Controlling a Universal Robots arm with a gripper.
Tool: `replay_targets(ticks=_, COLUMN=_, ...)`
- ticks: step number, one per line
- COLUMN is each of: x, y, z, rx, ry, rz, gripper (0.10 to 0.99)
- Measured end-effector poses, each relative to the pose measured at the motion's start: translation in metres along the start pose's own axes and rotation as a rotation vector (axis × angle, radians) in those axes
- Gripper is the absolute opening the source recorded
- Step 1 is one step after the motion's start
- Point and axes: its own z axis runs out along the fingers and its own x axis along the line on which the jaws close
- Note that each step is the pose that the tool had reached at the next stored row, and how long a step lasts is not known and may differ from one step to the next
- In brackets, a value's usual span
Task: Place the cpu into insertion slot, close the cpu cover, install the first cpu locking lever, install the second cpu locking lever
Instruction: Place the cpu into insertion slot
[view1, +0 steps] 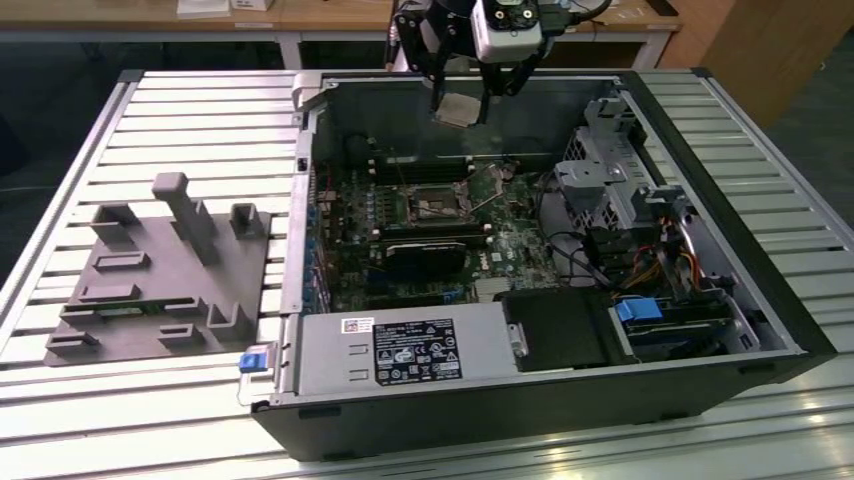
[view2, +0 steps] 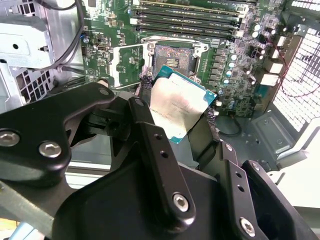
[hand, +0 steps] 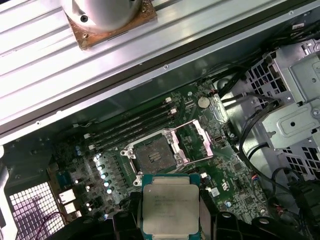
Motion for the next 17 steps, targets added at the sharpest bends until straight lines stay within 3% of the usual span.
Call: replay_targets(ticks=17, x=0.0000, y=0.0000, z=0.0000, rx=-0.001, ry=-0.0041, rz=0.046, gripper=0.541)
